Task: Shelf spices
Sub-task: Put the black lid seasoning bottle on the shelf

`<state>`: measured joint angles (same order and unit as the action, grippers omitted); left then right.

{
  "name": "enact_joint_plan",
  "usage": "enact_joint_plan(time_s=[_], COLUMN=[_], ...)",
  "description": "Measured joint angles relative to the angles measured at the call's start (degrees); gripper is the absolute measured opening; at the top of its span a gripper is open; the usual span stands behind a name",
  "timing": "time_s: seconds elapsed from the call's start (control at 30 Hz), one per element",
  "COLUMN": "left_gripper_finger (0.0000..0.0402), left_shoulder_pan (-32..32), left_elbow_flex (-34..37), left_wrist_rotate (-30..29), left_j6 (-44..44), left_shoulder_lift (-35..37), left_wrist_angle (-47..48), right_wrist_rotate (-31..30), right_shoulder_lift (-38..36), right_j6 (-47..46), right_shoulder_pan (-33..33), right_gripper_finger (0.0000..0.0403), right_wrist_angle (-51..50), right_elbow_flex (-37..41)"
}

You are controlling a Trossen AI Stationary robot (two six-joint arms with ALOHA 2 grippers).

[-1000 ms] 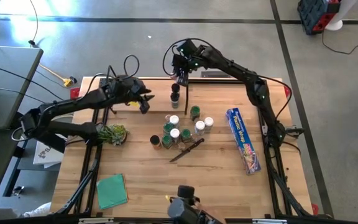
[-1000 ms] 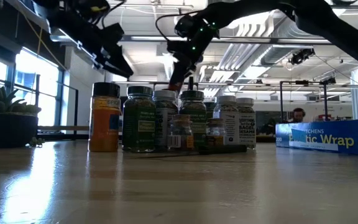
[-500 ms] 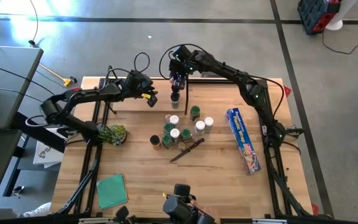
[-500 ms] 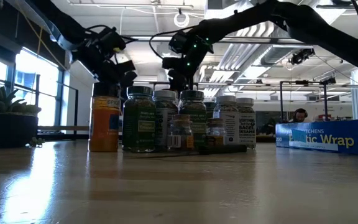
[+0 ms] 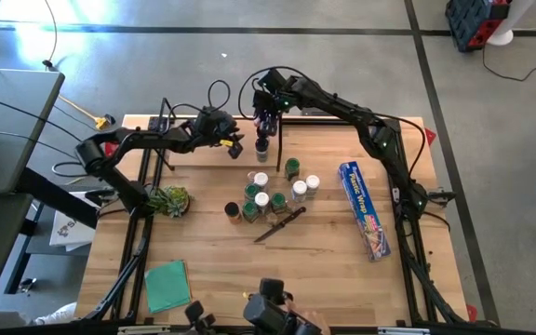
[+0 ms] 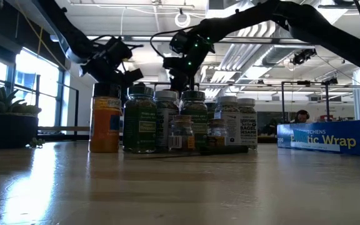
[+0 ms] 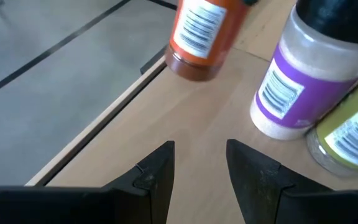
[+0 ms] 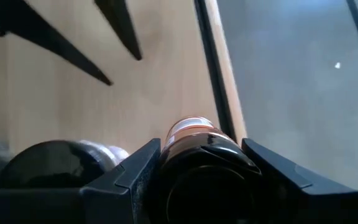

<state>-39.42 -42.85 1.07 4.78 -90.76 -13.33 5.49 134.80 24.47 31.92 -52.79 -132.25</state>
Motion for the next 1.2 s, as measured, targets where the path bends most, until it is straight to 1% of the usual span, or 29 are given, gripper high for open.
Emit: enact_joint_plan(time_s=[0.17, 0.47, 0.83, 0.93, 1.2], left_gripper_finger=[0.0142, 0.0142, 0.0142, 0.0142, 0.0142], left_shoulder_pan=[0.0, 0.07, 0.15, 0.15, 0.15], left_elbow_flex=[0.0, 0.0, 0.0, 0.0, 0.0], left_wrist_rotate=[0.03, 0.22, 2.92, 2.92, 2.9], left_j6=[1.33, 1.46, 1.33, 1.38, 1.31], left_shoulder_lift=[-1.41, -3.11, -3.24, -3.24, -3.24], left_wrist_angle=[-2.13, -2.96, -3.33, -3.36, -3.29], right_wrist_rotate=[0.9, 2.11, 2.23, 2.33, 2.37], right_shoulder_lift=[-0.11, -0.13, -0.15, -0.17, -0.2], right_j6=[0.23, 1.32, 1.53, 1.53, 0.96], right_shoulder_pan=[0.0, -0.39, -0.57, -0.55, -0.55], right_gripper_finger=[0.0198, 0.02, 0.0202, 0.021, 0.025], right_wrist_angle=[-1.84, -2.62, -3.46, -3.68, -3.28], right_elbow_flex=[0.0, -0.02, -0.07, -0.07, -0.07])
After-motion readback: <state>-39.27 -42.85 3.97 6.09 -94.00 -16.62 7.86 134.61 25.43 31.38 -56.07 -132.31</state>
